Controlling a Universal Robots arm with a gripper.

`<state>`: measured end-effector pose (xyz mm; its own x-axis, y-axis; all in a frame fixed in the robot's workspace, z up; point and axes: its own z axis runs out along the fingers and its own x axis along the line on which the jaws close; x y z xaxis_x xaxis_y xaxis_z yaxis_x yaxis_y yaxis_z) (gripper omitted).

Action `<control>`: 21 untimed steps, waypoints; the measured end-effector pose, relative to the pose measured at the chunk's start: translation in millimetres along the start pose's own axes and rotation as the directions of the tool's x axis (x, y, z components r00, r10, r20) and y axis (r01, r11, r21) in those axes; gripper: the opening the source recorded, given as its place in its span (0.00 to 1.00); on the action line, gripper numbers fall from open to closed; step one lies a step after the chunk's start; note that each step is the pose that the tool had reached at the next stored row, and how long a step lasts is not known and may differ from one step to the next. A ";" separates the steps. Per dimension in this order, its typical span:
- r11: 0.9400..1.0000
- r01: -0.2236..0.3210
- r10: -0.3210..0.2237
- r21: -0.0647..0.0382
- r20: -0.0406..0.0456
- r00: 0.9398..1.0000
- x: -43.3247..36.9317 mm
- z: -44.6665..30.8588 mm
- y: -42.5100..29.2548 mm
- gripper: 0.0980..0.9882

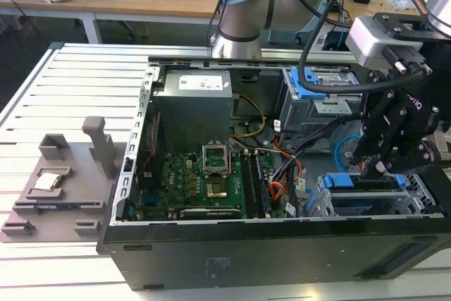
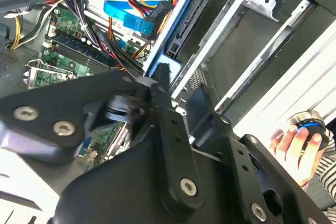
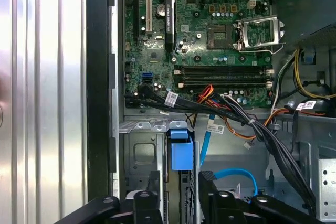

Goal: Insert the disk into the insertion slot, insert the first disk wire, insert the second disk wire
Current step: 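Insert the disk into the insertion slot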

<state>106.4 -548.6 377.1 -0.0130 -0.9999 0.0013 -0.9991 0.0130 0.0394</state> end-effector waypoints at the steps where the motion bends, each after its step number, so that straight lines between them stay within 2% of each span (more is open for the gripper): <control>1: 1.000 0.000 0.000 0.000 0.000 1.000 0.0 0.0 0.0 0.29; 5: 1.000 0.000 0.000 0.000 0.000 1.000 0.0 0.0 0.0 0.02; 14: 1.000 0.000 0.000 0.000 -0.001 1.000 -0.1 0.0 -0.6 0.01; 16: 1.000 0.000 0.000 -0.002 -0.001 1.000 -1.0 -0.4 -10.9 0.01; 17: 1.000 0.000 0.000 -0.002 -0.001 1.000 -1.2 -0.5 -13.9 0.01; 19: 1.000 0.000 0.000 -0.004 -0.001 1.000 -1.4 -0.3 -16.7 0.01; 21: 1.000 0.000 0.000 -0.004 -0.001 1.000 -0.7 0.3 -16.8 0.01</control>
<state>123.1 -548.2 376.2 -0.0131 -0.9999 0.0021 -0.9990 0.0131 0.0431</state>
